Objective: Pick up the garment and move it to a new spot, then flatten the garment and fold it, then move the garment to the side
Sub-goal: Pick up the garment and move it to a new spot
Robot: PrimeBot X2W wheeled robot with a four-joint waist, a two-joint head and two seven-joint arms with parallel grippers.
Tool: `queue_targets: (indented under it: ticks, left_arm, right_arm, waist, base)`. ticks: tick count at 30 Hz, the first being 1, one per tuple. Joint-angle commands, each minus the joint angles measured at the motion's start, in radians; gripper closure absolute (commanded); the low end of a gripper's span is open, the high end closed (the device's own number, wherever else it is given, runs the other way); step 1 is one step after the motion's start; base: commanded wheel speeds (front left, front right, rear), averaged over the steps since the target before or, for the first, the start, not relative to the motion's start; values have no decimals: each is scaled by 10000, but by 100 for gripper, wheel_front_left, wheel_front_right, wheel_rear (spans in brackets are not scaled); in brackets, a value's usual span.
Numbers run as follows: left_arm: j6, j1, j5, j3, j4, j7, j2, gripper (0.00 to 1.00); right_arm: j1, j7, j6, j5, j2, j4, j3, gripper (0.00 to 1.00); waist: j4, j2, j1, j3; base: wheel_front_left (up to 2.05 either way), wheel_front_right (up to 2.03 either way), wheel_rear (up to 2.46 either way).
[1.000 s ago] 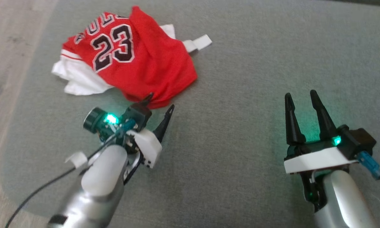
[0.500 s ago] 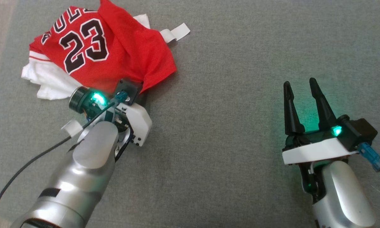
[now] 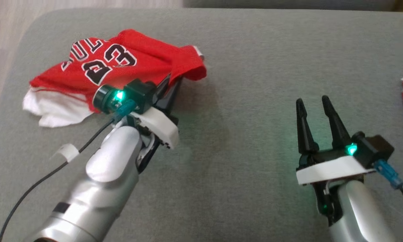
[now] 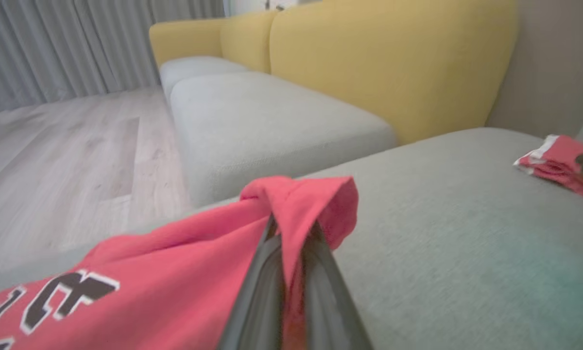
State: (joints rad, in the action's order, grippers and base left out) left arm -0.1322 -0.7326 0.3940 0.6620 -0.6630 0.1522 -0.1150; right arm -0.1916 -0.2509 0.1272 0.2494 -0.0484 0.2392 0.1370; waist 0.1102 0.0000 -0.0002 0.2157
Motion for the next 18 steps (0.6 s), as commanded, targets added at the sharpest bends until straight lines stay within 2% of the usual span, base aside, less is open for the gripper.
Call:
queue_targets:
  ticks: [1, 6, 13, 18]
  left_arm:
    - [60, -445, 64, -193, 588, 109, -87, 100]
    - [331, -733, 46, -54, 1482, 254, 295, 100]
    - [912, -1713, 41, 673, 2161, 206, 627, 100]
    - [1496, -2401, 873, 1639, 2423, 404, 643, 100]
  right_arm:
    - [40, -109, 35, 130, -18, -268, 288, 0]
    - [52, -109, 35, 296, -18, -327, 465, 0]
    - [-273, -109, 35, 613, -18, -427, 950, 0]
    - [-475, -109, 35, 870, -18, -451, 1296, 0]
  waist:
    - [-386, 0, 2, -228]
    - [-901, 0, 2, -90]
    - [-2166, 0, 2, 533]
    - [-3068, 0, 2, 823]
  base:
    - [0, 0, 0]
    - [0, 0, 0]
    - [0, 0, 0]
    - [0, 0, 0]
